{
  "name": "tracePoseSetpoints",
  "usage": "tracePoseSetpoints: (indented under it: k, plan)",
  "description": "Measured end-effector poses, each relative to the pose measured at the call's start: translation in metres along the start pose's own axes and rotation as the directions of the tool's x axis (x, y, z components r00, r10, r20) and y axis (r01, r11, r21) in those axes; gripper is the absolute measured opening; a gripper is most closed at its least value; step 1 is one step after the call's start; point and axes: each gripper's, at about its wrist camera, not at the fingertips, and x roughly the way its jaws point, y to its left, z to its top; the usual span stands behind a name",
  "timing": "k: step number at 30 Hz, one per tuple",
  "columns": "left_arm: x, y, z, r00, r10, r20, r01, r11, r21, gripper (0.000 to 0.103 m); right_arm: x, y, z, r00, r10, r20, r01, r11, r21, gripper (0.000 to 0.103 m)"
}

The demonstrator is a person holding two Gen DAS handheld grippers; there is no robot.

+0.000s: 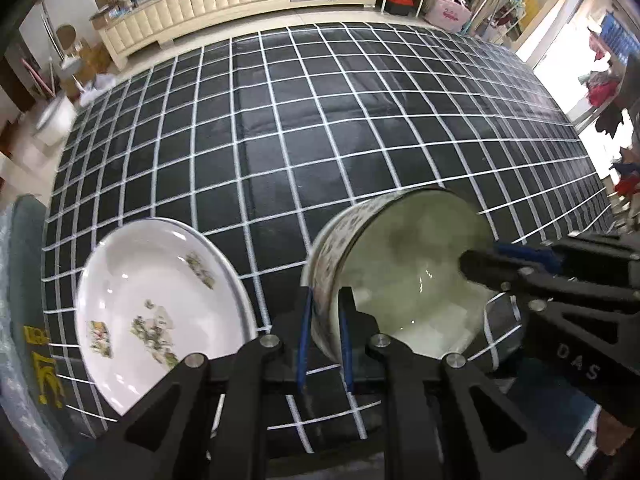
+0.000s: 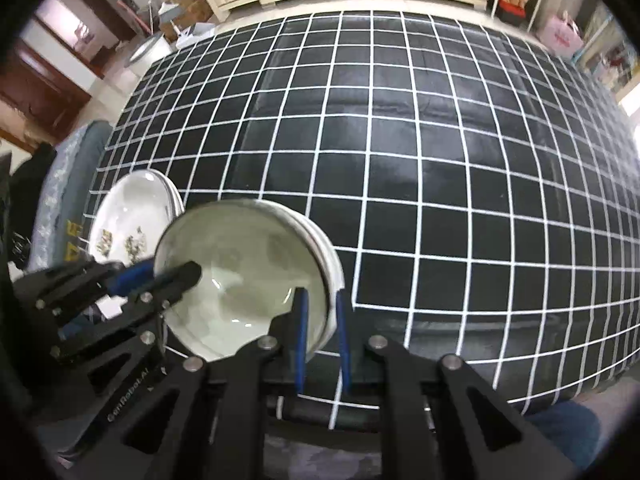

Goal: Organize plates and bowls
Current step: 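Lift the floral bowl with both grippers and carry it toward the plate stack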

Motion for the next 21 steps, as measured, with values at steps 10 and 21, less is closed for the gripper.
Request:
tracePoseSetpoints:
  k: [10, 21]
  plan:
    - [-0.003, 0.015, -0.003, 0.999, -0.042, 0.012, 0.043, 0.998, -0.042, 0.014, 0.0, -0.003, -0.001, 0.999, -0.036, 0.017, 0.036, 0.999, 0.006, 0.017]
    - [-0.019, 0.01, 0.004, 0.998, 0.026, 0.049, -0.026, 1.0, -0.01, 0.036, -0.001, 0.004, -0.003, 0.994, -0.091, 0.063, 0.093, 0.995, -0.026, 0.018]
